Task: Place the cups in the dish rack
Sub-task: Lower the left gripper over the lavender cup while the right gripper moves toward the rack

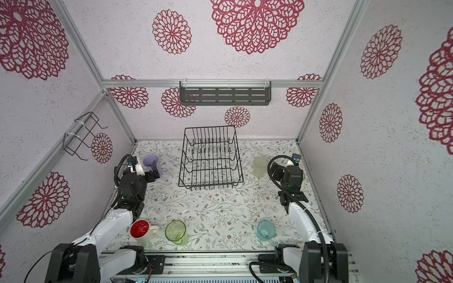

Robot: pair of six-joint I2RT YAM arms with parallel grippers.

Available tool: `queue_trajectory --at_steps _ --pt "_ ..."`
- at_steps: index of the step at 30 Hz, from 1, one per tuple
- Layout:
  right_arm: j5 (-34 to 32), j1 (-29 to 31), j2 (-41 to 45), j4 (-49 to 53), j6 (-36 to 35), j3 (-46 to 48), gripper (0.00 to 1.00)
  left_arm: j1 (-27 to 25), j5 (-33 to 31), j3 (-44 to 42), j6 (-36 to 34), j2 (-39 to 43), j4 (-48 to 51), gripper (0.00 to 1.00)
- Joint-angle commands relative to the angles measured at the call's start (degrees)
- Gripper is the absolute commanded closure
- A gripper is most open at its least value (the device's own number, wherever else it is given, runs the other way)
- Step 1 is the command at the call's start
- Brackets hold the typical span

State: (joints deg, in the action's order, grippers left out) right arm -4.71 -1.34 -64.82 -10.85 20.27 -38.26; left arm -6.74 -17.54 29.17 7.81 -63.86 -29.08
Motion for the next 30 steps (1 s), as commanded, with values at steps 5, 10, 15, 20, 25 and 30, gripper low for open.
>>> queue_trajectory --at_steps 5,10,15,20,25,30 --pt "13.35 -0.70 -2.54 13.11 15.04 -5.66 0.01 -10.55 -11.81 8.49 7.88 3.35 17.31 0.03" --pt "14.01 0.44 -8.95 25.69 9.79 -14.67 0.01 -10.83 -7.70 16.65 24.09 5.76 35.00 0.03" --pt "13.64 2.56 -12.70 35.31 6.11 -21.06 0.01 -9.99 -4.40 24.14 24.48 8.63 45.84 0.03" --pt "9.69 7.04 -12.75 41.76 1.68 -25.44 0.02 -2.40 5.41 31.57 22.34 6.73 54.41 0.03" --pt "5.51 10.76 -10.12 46.94 -5.15 -26.88 0.01 2.89 6.10 34.49 22.29 4.06 56.66 0.03" --pt "1.06 10.83 -5.61 45.78 -3.23 -22.78 0.01 9.46 7.44 42.56 23.92 -2.28 64.28 0.03"
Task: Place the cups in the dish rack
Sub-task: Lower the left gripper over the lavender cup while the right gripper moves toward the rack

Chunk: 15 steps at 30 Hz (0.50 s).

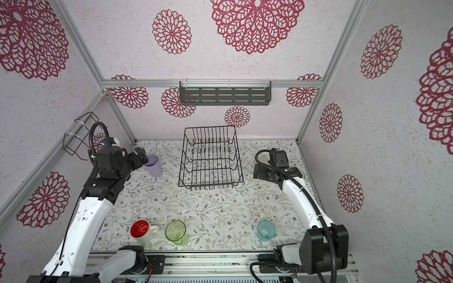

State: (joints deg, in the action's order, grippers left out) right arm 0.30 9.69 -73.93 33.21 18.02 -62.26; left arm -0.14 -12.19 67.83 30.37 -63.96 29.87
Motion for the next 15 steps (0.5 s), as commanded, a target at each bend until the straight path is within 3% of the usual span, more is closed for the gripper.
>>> queue_trajectory --at_steps 1,11,15 --pt "-3.23 -0.26 4.17 0.79 -0.65 2.15 0.01 3.17 2.09 4.63 1.49 -3.06 6.01 0.03" --pt "1.11 0.85 4.41 -0.43 1.13 3.26 0.07 6.77 6.18 6.53 6.39 -12.75 8.48 0.00" --pt "2.79 1.17 3.92 -1.21 1.27 3.22 0.07 6.10 0.87 8.86 10.26 -18.29 10.83 0.08"
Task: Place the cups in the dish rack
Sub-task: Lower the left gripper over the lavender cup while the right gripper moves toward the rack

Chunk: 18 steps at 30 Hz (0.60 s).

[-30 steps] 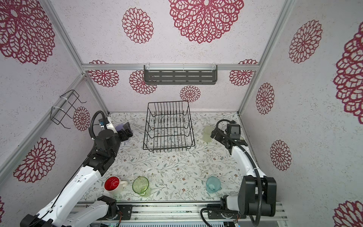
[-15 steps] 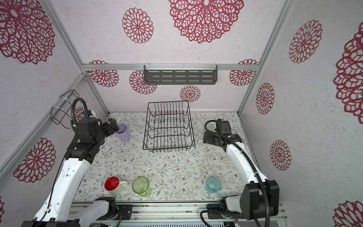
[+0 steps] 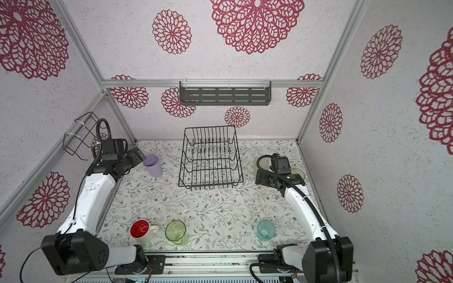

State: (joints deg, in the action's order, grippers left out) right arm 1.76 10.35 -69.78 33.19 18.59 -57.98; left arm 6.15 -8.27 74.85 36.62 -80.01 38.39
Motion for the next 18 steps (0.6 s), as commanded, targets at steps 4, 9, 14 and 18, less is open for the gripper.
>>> queue_trajectory --at_steps 4,9,14,18 --pt "1.43 0.80 -1.29 -0.77 0.57 -2.08 0.08 -0.55 -0.89 0.72 5.38 -5.67 -0.88 0.09" --pt "0.17 0.97 -1.74 -1.31 0.24 -2.10 0.08 -0.47 -4.65 1.30 4.16 -9.91 -0.66 0.07" --pt "-0.09 1.09 -3.05 -1.70 -0.28 -1.98 0.08 -0.45 -1.71 8.82 1.69 -17.83 3.56 0.06" --pt "-0.41 1.27 -4.55 -0.32 -1.07 -2.92 0.08 -0.03 -1.56 13.77 0.84 -21.32 6.10 0.09"
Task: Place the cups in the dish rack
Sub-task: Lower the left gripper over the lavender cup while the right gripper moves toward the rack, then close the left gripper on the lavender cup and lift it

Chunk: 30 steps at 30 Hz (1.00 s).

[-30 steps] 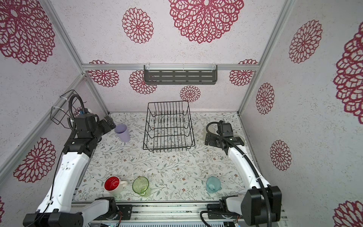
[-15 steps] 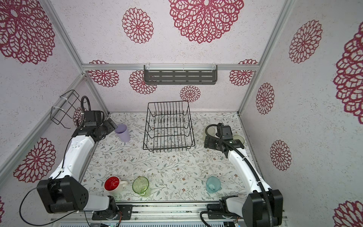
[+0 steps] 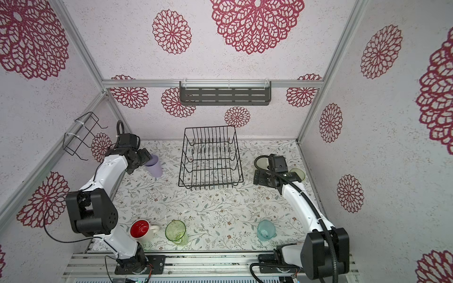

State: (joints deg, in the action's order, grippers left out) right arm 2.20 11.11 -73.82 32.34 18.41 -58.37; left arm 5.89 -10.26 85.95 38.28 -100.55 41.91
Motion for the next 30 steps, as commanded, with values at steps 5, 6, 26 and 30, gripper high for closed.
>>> queue_trajectory --at_steps 5,6,26,30 --pt "-2.26 0.65 -0.06 1.23 -2.04 -1.56 0.08 0.44 -2.29 -0.52 1.14 -0.89 0.27 0.12" --pt "-2.96 0.63 0.08 1.47 -2.24 -1.36 0.08 0.57 -2.50 -1.51 1.20 -1.09 -0.62 0.12" --pt "-0.44 3.59 -2.92 1.58 -2.36 -4.08 0.27 0.91 10.72 -10.57 2.40 -0.62 -12.29 0.95" --pt "0.50 4.13 -2.73 -2.84 -0.12 -3.28 0.29 -0.97 13.29 -17.08 6.55 5.78 -19.51 0.96"
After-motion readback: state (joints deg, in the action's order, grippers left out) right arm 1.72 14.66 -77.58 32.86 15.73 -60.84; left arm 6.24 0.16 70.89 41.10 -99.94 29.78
